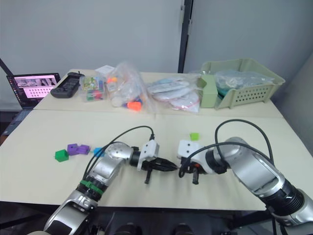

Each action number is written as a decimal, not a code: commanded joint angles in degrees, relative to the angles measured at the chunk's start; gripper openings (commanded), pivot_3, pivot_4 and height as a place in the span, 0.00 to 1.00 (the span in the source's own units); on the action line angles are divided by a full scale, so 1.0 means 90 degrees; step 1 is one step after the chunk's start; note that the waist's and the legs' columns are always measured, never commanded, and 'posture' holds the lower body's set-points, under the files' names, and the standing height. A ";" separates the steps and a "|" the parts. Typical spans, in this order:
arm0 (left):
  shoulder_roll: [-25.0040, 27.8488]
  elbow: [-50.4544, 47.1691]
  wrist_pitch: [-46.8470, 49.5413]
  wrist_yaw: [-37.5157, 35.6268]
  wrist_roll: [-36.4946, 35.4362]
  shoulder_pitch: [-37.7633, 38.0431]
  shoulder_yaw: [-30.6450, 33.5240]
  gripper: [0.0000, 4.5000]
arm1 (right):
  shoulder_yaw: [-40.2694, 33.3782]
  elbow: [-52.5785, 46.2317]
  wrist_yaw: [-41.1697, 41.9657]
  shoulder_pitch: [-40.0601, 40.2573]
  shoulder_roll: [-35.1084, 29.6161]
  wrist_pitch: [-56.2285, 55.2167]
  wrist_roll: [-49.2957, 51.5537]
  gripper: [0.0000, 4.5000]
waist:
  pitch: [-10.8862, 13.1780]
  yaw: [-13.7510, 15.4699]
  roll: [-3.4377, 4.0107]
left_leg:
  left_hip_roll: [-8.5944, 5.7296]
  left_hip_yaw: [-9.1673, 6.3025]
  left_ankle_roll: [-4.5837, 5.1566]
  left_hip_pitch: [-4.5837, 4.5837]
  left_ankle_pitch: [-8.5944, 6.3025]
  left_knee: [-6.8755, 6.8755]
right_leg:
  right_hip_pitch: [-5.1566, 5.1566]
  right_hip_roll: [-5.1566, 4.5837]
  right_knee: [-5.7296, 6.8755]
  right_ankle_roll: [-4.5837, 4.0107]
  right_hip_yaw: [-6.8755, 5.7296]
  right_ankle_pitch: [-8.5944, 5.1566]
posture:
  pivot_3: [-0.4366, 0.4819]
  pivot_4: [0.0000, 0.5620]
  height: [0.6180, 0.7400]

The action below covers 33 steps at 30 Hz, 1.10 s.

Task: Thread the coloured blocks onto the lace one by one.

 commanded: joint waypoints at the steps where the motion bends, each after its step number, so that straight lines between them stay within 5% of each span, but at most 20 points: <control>1: -0.0001 0.0004 -0.0152 -0.0002 -0.0055 -0.0077 0.0044 0.00 | -0.0401 -0.0228 -0.0051 0.0004 -0.0090 0.0195 0.0245 0.26 | 0.0000 0.0001 0.0000 | 0.0000 -0.0001 0.0000 0.0000 0.0000 0.0000 | 0.0000 0.0000 0.0000 0.0000 0.0000 0.0000 | 0.48 0.27 0.95; 10: 0.0159 0.0292 -0.0230 0.0245 -0.0143 0.0103 0.0331 0.00 | -0.2272 -0.0049 -0.0473 0.1062 -0.0458 0.0066 0.0677 0.98 | 0.0000 0.0062 0.0000 | -0.0003 -0.0004 0.0000 0.0001 0.0000 0.0000 | 0.0005 -0.0003 -0.0004 0.0001 -0.0001 0.0000 | 0.48 0.27 0.95; 17: 0.0212 0.0433 -0.0272 0.0336 -0.0123 0.0196 0.0481 0.00 | -0.2884 0.0945 -0.1947 0.0737 0.0708 -0.0287 0.0427 0.99 | 0.0000 0.0032 0.0000 | -0.0002 -0.0002 0.0000 0.0008 0.0000 -0.0001 | 0.0007 0.0000 -0.0002 0.0000 0.0003 0.0000 | 0.48 0.27 0.95; 21: 0.0233 0.0356 -0.0262 0.0384 -0.0128 0.0250 0.0533 0.00 | -0.3289 0.1953 -0.3425 0.0514 0.2206 -0.0559 0.0214 0.99 | -0.0004 0.0028 -0.0003 | -0.0005 -0.0002 0.0000 0.0008 0.0001 -0.0004 | 0.0007 -0.0003 0.0001 0.0000 0.0006 0.0001 | 0.48 0.27 0.95; 33: 0.0267 0.0091 -0.0083 0.0419 -0.0163 0.0324 0.0594 0.00 | -0.3384 0.3717 -0.4799 0.0499 0.3755 -0.2296 -0.0154 0.99 | -0.0004 -0.0002 0.0000 | -0.0025 -0.0011 0.0000 0.0014 0.0001 -0.0006 | 0.0003 -0.0014 0.0041 0.0007 0.0006 0.0006 | 0.48 0.27 0.95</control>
